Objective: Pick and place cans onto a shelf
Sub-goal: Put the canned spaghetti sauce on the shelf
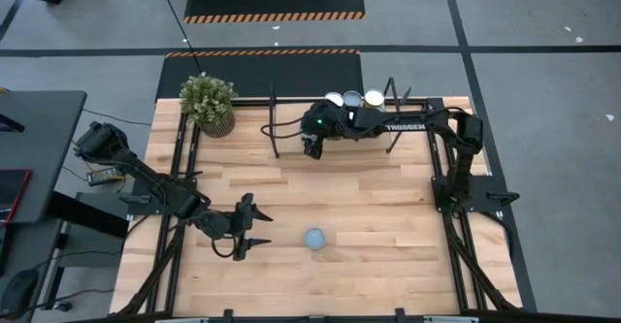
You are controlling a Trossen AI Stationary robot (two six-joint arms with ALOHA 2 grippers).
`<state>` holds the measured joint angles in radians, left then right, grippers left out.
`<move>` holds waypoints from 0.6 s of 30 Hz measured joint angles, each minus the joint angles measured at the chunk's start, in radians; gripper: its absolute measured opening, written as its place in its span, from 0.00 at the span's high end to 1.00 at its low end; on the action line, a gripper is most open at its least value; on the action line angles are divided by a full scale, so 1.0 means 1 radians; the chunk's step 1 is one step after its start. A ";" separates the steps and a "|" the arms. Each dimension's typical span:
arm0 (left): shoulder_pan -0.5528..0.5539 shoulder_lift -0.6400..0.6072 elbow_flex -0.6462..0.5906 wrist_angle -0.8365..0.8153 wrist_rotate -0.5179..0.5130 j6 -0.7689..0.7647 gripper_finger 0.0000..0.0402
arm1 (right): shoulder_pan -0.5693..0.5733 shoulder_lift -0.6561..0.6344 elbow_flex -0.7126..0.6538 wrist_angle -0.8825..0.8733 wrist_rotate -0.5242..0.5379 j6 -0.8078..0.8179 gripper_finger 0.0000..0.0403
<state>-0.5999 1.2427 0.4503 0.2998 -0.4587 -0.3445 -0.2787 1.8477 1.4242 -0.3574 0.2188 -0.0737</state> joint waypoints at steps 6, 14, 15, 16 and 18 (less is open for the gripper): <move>0.002 0.000 0.000 0.006 0.001 0.015 0.28 | 0.000 0.000 0.000 -0.015 0.045 -0.011 0.07; 0.003 0.000 0.000 0.004 0.001 0.016 0.28 | 0.010 0.000 0.000 -0.040 0.137 -0.030 0.07; 0.003 0.000 0.000 0.004 0.001 0.016 0.28 | 0.012 0.000 0.000 -0.043 0.155 -0.032 0.07; 0.003 0.000 0.000 0.004 0.001 0.016 0.28 | 0.014 0.000 0.000 -0.043 0.161 -0.035 0.07; 0.003 0.000 0.000 0.004 0.001 0.016 0.28 | 0.015 0.000 0.000 -0.040 0.166 -0.041 0.07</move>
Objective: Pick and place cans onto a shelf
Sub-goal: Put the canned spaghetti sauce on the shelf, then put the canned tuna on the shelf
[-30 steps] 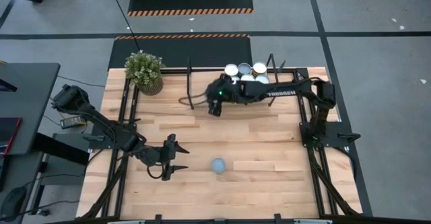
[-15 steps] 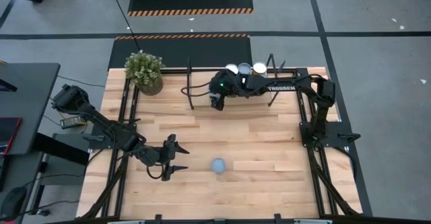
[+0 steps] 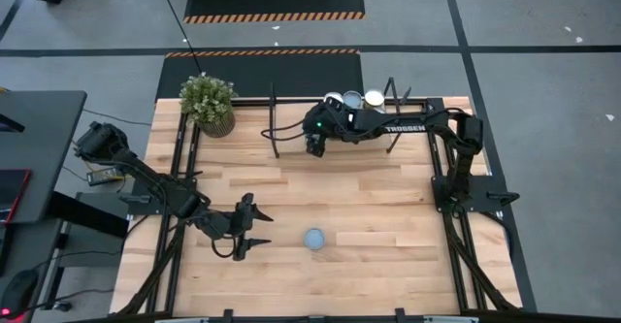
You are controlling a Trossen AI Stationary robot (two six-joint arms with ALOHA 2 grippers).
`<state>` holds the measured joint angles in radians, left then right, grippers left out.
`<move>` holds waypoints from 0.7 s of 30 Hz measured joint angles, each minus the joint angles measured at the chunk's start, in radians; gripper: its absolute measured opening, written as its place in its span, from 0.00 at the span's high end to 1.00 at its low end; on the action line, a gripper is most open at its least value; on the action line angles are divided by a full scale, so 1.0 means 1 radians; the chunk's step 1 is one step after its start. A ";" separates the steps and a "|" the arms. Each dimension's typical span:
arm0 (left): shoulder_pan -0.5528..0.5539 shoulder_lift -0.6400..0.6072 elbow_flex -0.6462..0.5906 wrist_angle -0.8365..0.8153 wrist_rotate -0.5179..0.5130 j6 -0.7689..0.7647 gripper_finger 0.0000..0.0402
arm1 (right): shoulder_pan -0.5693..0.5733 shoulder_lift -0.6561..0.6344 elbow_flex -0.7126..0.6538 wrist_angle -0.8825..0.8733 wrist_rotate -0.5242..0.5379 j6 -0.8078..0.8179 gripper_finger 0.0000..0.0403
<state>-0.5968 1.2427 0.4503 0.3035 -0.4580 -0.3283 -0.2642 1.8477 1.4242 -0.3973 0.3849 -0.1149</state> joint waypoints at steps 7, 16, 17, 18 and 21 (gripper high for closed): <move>0.000 0.000 0.000 0.000 0.000 0.000 0.28 | 0.000 0.000 0.000 0.000 0.052 -0.009 0.07; 0.000 0.000 0.000 -0.010 0.000 0.002 0.28 | 0.069 -0.055 0.000 0.045 0.027 -0.027 0.07; 0.000 0.000 0.000 -0.010 0.000 0.002 0.28 | 0.082 -0.065 0.000 0.046 0.008 -0.023 0.07; 0.000 0.000 0.000 -0.010 0.000 0.002 0.28 | 0.099 -0.071 0.000 0.047 -0.027 -0.019 0.07; 0.000 0.000 0.000 -0.010 0.000 0.003 0.28 | 0.164 -0.069 0.000 0.044 -0.171 0.003 0.07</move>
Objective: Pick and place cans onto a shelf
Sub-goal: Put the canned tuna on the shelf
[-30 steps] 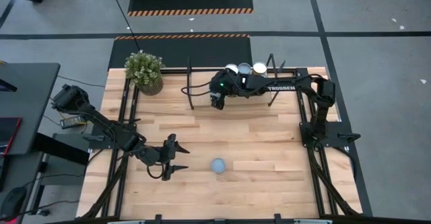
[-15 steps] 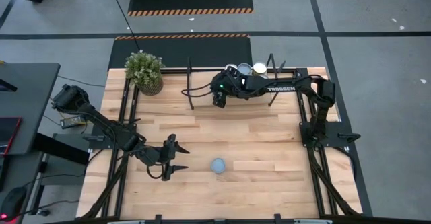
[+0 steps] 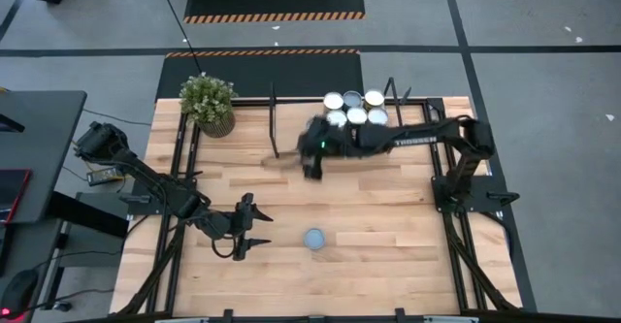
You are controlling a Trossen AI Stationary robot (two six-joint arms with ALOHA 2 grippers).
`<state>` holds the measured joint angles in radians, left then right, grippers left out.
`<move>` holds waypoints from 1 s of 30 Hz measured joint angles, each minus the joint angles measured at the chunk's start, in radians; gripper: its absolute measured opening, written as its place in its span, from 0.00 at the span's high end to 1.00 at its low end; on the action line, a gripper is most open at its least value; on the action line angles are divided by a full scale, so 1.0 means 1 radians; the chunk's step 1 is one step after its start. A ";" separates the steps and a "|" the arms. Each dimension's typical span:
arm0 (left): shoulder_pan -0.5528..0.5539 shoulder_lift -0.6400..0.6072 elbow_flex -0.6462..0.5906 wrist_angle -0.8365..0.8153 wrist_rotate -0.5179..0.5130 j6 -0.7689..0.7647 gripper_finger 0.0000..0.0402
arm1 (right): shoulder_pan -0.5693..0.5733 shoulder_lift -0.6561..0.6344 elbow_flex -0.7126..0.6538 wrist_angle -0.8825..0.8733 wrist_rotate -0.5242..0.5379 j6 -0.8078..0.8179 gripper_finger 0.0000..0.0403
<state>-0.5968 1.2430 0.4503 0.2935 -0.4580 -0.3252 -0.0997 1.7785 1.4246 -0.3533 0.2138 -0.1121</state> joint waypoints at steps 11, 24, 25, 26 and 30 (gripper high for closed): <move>0.000 0.000 0.000 0.000 0.030 -0.004 0.28 | 0.314 0.153 -0.001 0.027 -0.062 0.079 0.07; 0.000 0.000 0.000 -0.007 0.034 -0.013 0.28 | 0.446 0.305 -0.001 0.047 -0.055 0.239 0.03; 0.000 0.000 0.000 -0.008 0.034 -0.020 0.28 | 0.446 0.305 -0.002 0.045 -0.055 0.244 0.03; 0.000 0.000 0.000 -0.009 0.036 -0.026 0.28 | 0.445 0.309 -0.001 0.054 -0.052 0.250 0.02; 0.000 0.000 0.000 -0.017 0.037 -0.030 0.28 | 0.450 0.313 0.000 0.026 -0.013 0.251 0.02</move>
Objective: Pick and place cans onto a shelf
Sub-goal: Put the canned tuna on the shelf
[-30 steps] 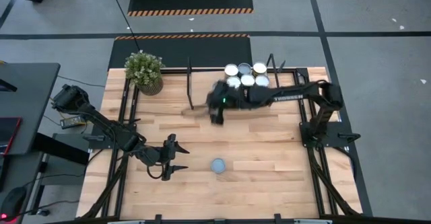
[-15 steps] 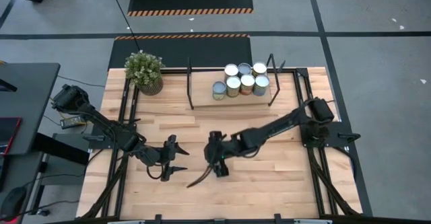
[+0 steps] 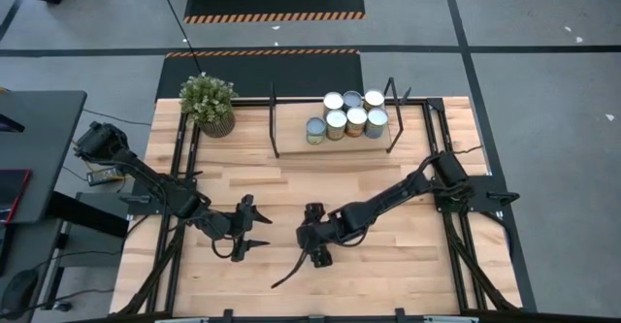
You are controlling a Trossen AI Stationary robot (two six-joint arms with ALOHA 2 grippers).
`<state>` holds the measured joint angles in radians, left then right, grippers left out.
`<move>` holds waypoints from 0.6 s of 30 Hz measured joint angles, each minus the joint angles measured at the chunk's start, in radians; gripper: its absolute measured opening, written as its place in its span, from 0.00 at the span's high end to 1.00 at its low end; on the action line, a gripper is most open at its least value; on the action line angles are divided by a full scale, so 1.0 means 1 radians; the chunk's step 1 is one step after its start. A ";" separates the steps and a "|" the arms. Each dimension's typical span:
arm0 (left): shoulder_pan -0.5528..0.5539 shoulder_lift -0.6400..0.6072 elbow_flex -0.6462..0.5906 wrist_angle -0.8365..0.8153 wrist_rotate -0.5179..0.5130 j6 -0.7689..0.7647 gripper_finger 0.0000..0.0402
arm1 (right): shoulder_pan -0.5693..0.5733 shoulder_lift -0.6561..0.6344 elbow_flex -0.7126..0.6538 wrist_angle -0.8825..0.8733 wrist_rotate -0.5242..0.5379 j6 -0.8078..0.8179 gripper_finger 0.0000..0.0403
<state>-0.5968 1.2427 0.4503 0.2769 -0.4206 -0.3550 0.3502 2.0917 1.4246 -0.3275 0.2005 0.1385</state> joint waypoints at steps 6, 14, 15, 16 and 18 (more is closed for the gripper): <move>0.000 0.000 0.000 -0.015 0.000 -0.001 0.28 | 0.009 0.002 0.000 -0.060 0.011 0.001 0.03; 0.000 0.000 0.000 -0.014 0.000 -0.001 0.28 | 0.013 0.002 0.000 -0.118 0.022 0.024 0.13; 0.000 0.000 0.000 -0.014 0.000 -0.001 0.28 | 0.011 0.002 0.000 -0.118 0.030 0.024 0.15; 0.000 0.000 0.000 -0.014 0.000 -0.001 0.28 | 0.009 0.002 0.000 -0.118 0.039 0.024 0.17; 0.000 -0.001 0.001 -0.014 0.000 0.000 0.28 | 0.000 0.002 0.000 -0.116 0.042 0.024 0.20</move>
<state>-0.5968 1.2414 0.4511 0.2633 -0.4206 -0.3554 0.3498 2.0941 1.4246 -0.4433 0.2428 0.1625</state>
